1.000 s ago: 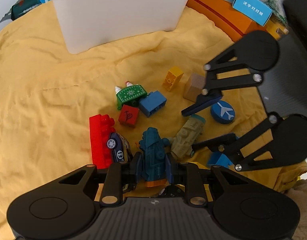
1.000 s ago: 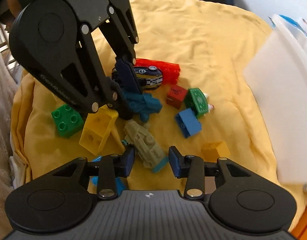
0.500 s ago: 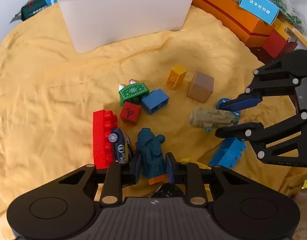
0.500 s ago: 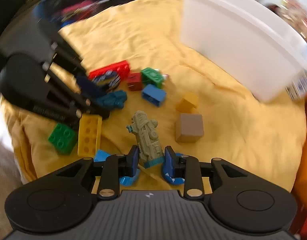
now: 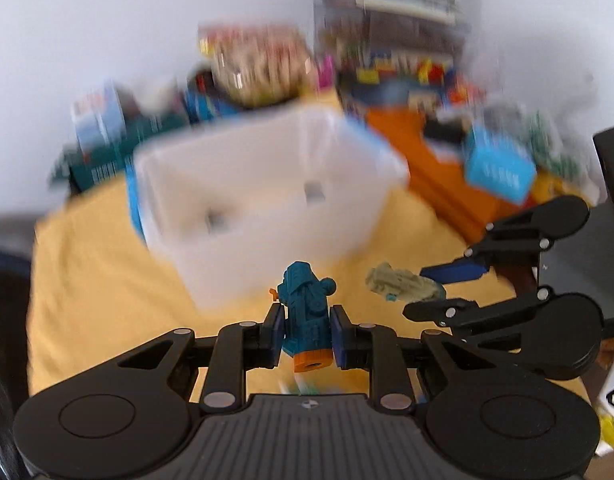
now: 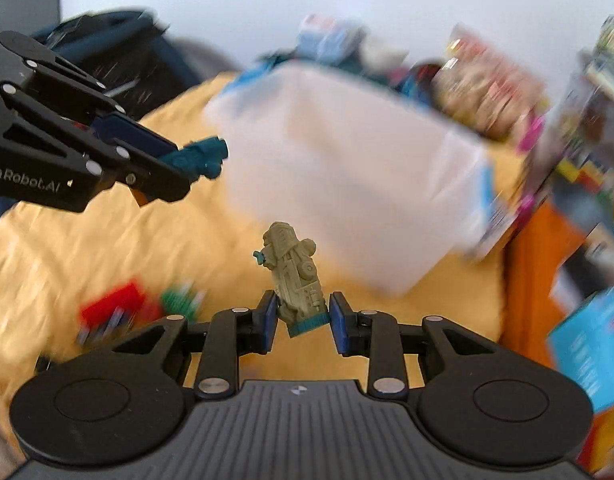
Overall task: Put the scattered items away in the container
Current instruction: 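Drop both figures into the white container by opening both tools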
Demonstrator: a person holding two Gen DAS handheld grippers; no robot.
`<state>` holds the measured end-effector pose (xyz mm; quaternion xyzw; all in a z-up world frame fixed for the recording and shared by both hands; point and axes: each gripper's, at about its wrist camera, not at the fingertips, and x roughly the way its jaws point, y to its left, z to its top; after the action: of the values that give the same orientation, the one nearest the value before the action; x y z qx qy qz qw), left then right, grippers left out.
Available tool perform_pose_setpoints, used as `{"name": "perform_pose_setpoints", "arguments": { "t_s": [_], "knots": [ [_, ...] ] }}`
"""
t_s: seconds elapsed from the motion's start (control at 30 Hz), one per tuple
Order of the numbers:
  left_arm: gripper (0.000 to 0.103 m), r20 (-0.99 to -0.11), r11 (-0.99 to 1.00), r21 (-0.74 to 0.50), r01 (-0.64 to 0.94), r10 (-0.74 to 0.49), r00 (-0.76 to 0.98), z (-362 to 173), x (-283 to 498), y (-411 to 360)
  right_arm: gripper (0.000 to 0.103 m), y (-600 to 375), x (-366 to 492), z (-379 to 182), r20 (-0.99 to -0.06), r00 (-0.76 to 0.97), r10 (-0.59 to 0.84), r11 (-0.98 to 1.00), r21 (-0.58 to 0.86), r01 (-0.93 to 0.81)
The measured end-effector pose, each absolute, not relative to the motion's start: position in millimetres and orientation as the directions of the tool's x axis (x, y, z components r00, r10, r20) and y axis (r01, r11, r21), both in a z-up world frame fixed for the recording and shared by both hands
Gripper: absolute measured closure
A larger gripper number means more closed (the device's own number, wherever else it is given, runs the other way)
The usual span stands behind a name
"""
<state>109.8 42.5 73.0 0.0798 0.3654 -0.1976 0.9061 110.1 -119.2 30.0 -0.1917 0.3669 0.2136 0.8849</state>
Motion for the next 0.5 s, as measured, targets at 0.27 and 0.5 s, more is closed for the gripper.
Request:
{"name": "perform_pose_setpoints", "arguments": {
  "t_s": [0.27, 0.5],
  "knots": [
    [0.075, -0.642, 0.937, 0.06, 0.343, -0.227, 0.732, 89.4, 191.0, 41.7, 0.072, -106.2, 174.9, 70.0, -0.624, 0.764, 0.163, 0.881, -0.257, -0.398],
    [0.067, -0.708, 0.956, 0.071, 0.284, -0.152, 0.689, 46.6, 236.6, 43.7, 0.066, -106.7, 217.6, 46.1, -0.644, 0.758, 0.106, 0.91, -0.245, -0.335]
  ]
}}
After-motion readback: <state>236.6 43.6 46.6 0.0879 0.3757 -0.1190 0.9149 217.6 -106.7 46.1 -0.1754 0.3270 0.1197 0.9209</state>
